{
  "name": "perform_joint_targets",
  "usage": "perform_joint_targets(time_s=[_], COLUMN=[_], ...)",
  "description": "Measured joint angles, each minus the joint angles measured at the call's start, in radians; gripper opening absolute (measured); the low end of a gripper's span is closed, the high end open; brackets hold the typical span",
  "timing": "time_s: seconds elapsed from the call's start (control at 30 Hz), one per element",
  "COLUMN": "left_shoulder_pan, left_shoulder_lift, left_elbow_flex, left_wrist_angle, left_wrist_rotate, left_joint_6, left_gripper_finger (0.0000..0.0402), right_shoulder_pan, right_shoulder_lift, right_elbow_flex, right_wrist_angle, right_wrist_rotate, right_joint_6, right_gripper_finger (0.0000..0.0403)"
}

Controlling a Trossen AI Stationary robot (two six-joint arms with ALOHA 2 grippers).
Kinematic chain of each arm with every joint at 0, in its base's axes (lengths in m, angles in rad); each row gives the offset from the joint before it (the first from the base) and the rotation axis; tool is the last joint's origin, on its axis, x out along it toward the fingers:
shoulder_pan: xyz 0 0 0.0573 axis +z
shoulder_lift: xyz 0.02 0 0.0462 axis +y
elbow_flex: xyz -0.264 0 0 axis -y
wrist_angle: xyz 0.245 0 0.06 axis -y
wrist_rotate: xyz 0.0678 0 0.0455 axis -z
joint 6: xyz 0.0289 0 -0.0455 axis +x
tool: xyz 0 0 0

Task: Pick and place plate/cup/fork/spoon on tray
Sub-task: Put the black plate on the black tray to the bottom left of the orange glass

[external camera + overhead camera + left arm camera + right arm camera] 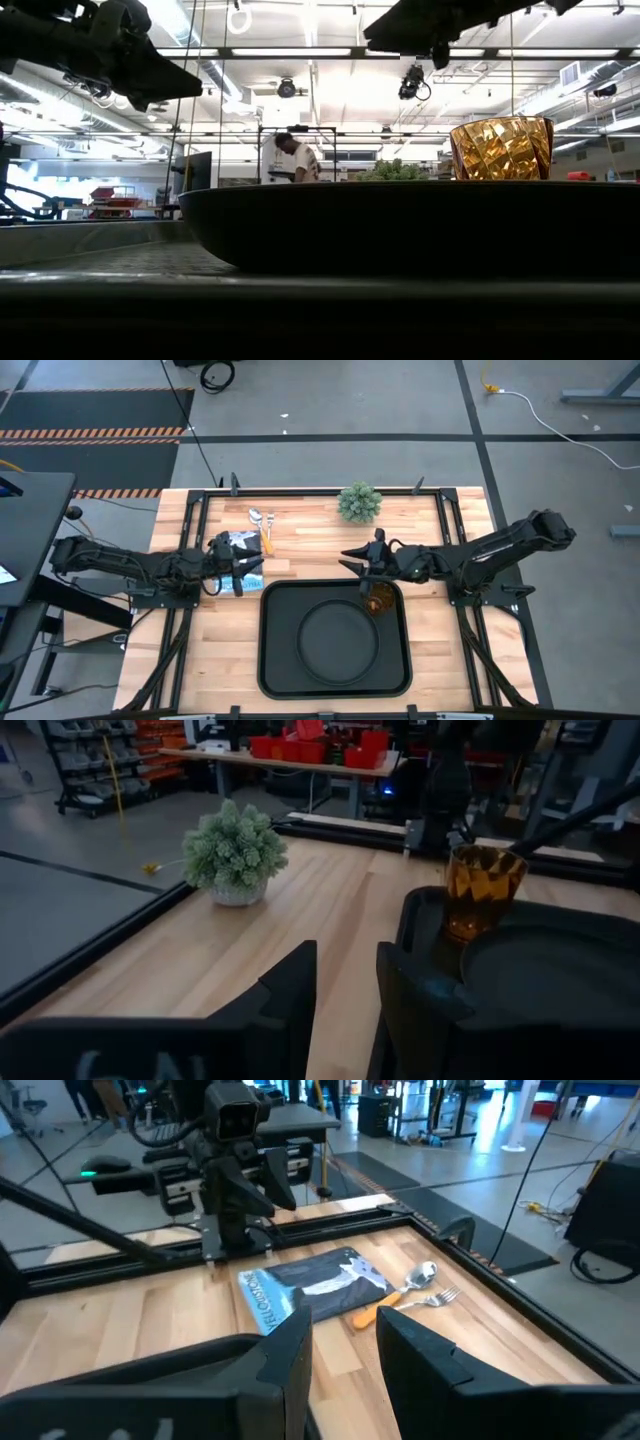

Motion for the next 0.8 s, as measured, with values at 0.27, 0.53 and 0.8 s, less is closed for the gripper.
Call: perform_joint_targets(time_s=[0.27, 0.53, 0.8], left_shoulder_pan=[-0.045, -0.06, -0.06], left_shoulder_lift=[0.0, -0.037, -0.117], left_elbow_flex=[-0.047, -0.077, -0.077], left_wrist_angle=[0.015, 0.036, -0.016], left_wrist_rotate=[0.004, -0.003, -0.033], left_joint_6=[-0.03, -0.025, -0.027], left_gripper_finger=[0.0116, 0.0116, 0.0116], right_shoulder_pan=[-0.014, 0.001, 0.002], right_shoulder_lift=[0.026, 0.026, 0.025], right_elbow_flex=[0.0, 0.0, 0.0], right_wrist_angle=[0.017, 0.04, 0.054], right_wrist_rotate=[-0.032, -0.037, -0.037], right_joint_6=[0.033, 0.018, 0.025], right_gripper_finger=[0.0121, 0.0121, 0.0121])
